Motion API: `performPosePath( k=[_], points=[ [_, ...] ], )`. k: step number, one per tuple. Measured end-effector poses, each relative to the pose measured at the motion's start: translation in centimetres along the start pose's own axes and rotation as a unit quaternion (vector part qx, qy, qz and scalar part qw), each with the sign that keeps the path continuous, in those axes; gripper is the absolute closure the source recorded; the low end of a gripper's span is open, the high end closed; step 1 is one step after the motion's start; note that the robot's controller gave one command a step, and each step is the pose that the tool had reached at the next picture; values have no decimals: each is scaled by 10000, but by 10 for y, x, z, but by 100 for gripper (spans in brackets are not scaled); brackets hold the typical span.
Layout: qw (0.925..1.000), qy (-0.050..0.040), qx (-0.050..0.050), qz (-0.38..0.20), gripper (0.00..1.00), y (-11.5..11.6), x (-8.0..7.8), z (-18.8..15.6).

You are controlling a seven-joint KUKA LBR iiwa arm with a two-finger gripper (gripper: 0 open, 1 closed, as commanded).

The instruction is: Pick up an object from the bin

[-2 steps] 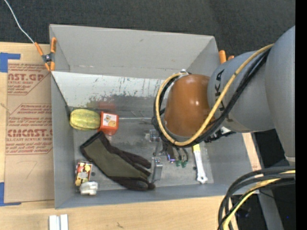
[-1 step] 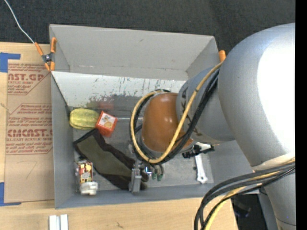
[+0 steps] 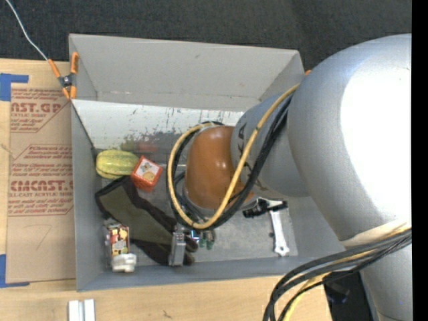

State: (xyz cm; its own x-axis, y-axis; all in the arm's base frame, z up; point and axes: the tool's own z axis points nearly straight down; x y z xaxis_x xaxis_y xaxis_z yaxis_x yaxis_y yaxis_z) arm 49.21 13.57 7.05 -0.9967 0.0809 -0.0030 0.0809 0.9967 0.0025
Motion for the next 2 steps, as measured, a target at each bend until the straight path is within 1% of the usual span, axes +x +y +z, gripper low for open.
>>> performPosePath(
  k=[1, 2],
  points=[
    [10000, -18, -14, -13, 0, -23, 3, -1],
    [10000, -11, -4, -3, 0, 1, -1, 0]
  ],
)
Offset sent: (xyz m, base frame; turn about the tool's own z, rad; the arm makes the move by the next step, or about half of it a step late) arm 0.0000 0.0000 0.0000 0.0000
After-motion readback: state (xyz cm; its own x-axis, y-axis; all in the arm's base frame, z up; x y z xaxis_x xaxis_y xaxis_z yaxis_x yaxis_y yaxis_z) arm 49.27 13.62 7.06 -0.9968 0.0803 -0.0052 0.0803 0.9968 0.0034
